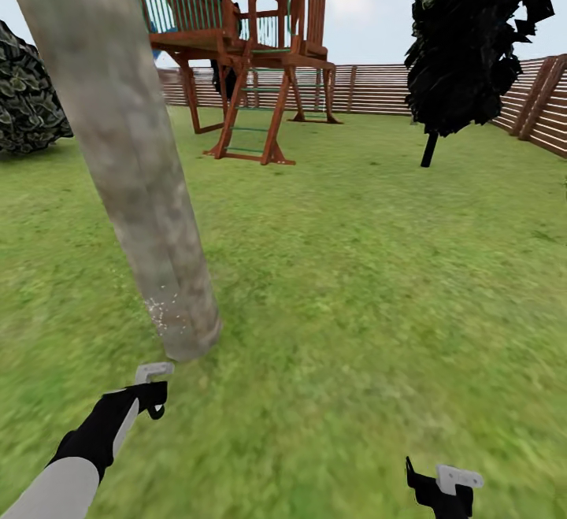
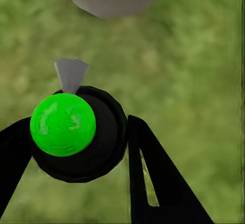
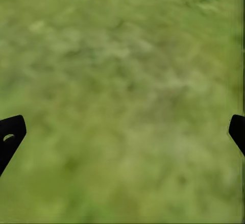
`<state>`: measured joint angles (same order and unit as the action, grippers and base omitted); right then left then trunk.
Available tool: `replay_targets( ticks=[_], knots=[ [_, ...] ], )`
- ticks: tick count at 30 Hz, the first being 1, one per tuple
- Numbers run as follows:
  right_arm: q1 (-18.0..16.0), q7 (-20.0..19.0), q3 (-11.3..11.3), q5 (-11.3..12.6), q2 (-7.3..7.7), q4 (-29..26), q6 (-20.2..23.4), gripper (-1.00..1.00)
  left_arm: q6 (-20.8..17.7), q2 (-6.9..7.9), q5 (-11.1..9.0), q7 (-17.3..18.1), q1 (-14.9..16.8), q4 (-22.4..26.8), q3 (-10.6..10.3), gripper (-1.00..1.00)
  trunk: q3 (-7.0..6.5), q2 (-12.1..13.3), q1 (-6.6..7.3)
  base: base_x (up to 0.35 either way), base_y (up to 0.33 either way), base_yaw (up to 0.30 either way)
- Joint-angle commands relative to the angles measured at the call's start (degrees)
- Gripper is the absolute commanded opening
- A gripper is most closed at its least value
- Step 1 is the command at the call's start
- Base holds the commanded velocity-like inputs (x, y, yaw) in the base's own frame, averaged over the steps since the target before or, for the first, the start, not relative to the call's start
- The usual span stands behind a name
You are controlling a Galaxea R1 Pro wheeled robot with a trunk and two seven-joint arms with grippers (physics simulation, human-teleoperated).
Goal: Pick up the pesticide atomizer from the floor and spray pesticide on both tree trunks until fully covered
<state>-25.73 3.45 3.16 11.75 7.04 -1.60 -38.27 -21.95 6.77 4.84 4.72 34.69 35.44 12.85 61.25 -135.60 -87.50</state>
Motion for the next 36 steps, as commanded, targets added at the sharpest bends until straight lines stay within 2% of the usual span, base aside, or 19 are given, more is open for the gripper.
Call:
replay_targets(
  ticks=[1, 13, 20, 27, 36],
  knots=[
    [-0.02, 0.24, 0.36, 0.18, -0.01, 0.05, -0.06, 1.0, -0.35, -0.07, 0.52, 0.49, 0.02, 0.13, 0.33, -1.0, 0.05, -0.02, 0.0, 0.152, -0.255, 0.005],
    [-0.02, 0.24, 0.38, 0.17, -0.02, 0.04, -0.05, 1.0, -0.37, -0.09, 0.43, 0.47, 0.02, 0.15, 0.42, -1.0, 0.05, -0.02, 0.0, 0.109, -0.259, 0.224],
    [-0.02, 0.24, 0.36, 0.12, -0.01, 0.1, -0.1, 1.0, -0.37, -0.09, 0.43, 0.47, 0.02, 0.08, 0.42, -1.0, 0.05, -0.02, 0.0, 0.04, -0.272, 0.02],
    [-0.02, 0.24, 0.36, 0.12, -0.01, 0.1, -0.06, 1.0, -0.37, -0.09, 0.35, 0.47, 0.02, 0.07, 0.42, -1.0, 0.05, -0.02, 0.0, 0.194, -0.224, 0.014],
    [-0.02, 0.24, 0.42, 0.12, -0.04, 0.1, -0.07, 1.0, -0.37, -0.09, 0.4, 0.47, 0.02, 0.1, 0.42, -1.0, 0.05, -0.02, 0.0, 0.04, -0.26, 0.255]
  ],
)
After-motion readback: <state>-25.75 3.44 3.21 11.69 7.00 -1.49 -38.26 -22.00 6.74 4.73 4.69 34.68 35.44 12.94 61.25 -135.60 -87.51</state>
